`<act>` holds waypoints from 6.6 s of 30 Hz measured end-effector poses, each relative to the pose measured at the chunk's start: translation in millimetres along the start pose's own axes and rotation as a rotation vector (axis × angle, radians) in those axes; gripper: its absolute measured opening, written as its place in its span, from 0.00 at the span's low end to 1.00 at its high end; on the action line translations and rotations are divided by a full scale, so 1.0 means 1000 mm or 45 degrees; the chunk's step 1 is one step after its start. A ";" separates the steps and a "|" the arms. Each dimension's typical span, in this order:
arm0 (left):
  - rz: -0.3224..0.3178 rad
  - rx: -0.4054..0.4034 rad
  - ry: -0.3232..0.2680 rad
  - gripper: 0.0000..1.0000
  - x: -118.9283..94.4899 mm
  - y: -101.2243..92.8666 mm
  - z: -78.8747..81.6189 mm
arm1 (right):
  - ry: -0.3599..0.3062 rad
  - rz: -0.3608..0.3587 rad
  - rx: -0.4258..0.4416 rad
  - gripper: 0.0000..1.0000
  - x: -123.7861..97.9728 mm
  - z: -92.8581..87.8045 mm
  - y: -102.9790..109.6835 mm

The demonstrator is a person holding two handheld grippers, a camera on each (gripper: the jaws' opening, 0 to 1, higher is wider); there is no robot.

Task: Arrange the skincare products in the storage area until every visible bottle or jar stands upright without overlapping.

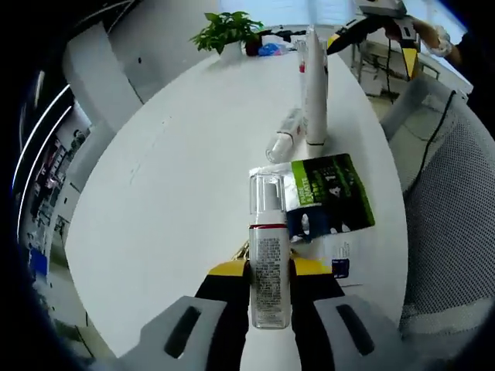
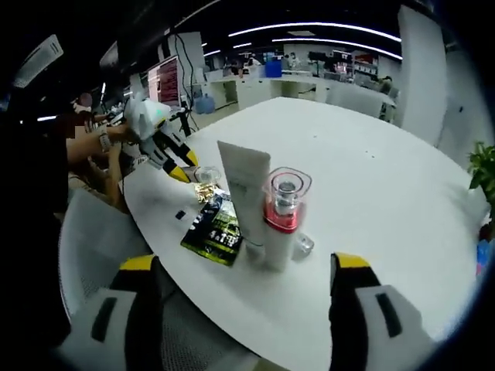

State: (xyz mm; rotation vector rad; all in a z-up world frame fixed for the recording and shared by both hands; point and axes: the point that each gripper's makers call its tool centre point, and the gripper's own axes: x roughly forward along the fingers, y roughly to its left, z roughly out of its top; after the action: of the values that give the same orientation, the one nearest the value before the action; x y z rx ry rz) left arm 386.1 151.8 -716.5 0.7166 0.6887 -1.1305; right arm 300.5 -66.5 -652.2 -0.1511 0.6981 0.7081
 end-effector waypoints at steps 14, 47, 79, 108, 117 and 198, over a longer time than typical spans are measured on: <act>0.024 -0.127 -0.198 0.15 -0.016 -0.033 0.031 | -0.113 0.124 0.129 0.70 0.014 0.003 0.029; -0.151 -0.331 -0.519 0.15 -0.022 -0.098 0.093 | -0.513 0.418 0.495 0.37 0.039 0.061 0.073; -0.306 -0.330 -0.547 0.27 0.000 -0.128 0.100 | -0.480 0.347 0.402 0.21 0.032 0.053 0.065; -0.250 -0.184 -0.429 0.21 0.062 -0.138 0.135 | -0.295 0.039 -0.152 0.20 0.034 0.006 0.019; -0.184 -0.149 -0.405 0.18 0.082 -0.137 0.144 | -0.292 0.046 -0.184 0.20 0.037 0.005 0.017; -0.032 -0.263 -0.319 0.02 0.089 -0.116 0.131 | -0.049 0.131 0.032 0.14 0.056 -0.054 -0.018</act>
State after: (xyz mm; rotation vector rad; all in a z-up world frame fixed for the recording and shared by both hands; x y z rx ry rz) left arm 316.3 -31.7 -727.0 0.3843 0.5917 -1.1296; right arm 313.9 -69.1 -730.8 -0.0787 0.6816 0.7980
